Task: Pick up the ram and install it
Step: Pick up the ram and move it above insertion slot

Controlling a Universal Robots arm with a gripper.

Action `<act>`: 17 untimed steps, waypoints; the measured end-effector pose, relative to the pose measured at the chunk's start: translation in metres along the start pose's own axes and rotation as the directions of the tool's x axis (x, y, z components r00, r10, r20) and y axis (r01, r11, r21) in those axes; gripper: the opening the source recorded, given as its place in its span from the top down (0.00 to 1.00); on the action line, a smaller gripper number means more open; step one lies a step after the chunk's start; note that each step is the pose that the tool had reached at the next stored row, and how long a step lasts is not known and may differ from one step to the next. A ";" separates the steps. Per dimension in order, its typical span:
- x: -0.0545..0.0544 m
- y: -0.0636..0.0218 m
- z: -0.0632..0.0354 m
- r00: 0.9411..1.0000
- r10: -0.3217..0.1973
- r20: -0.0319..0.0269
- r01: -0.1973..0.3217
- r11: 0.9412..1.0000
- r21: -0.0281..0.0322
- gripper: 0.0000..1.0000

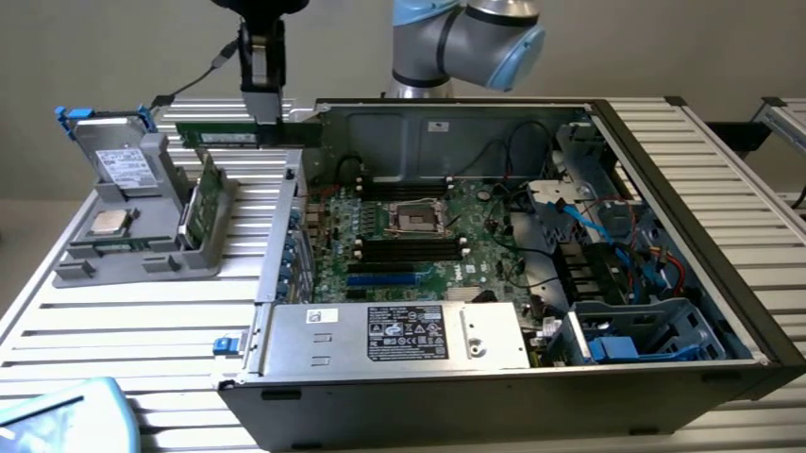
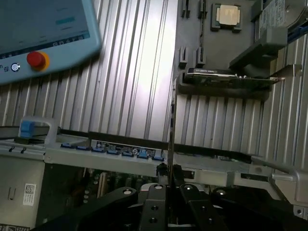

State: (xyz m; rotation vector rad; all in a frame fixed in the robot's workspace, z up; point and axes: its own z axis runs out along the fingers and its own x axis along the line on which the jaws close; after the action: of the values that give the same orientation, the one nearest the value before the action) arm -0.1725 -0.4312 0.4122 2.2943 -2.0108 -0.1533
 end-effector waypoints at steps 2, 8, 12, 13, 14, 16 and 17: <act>0.002 -0.0083 -0.0030 1.000 0.000 0.000 0.000 1.000 0.000 0.86; 0.006 -0.0350 -0.0078 1.000 -0.001 0.007 0.001 1.000 0.000 0.86; 0.009 -0.0528 -0.0102 1.000 -0.002 0.018 0.002 1.000 0.002 0.86; 0.009 -0.0576 -0.0109 1.000 -0.003 0.021 0.003 1.000 0.002 0.86; 0.010 -0.0621 -0.0115 1.000 -0.003 0.023 0.003 1.000 0.003 0.86; 0.011 -0.0709 -0.0127 1.000 -0.004 0.029 0.004 1.000 0.003 0.86; 0.012 -0.0752 -0.0133 1.000 -0.004 0.031 0.004 1.000 0.004 0.86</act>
State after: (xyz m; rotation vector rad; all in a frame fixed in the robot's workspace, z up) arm -0.0954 -0.4329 0.4153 2.3127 -2.0225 -0.1871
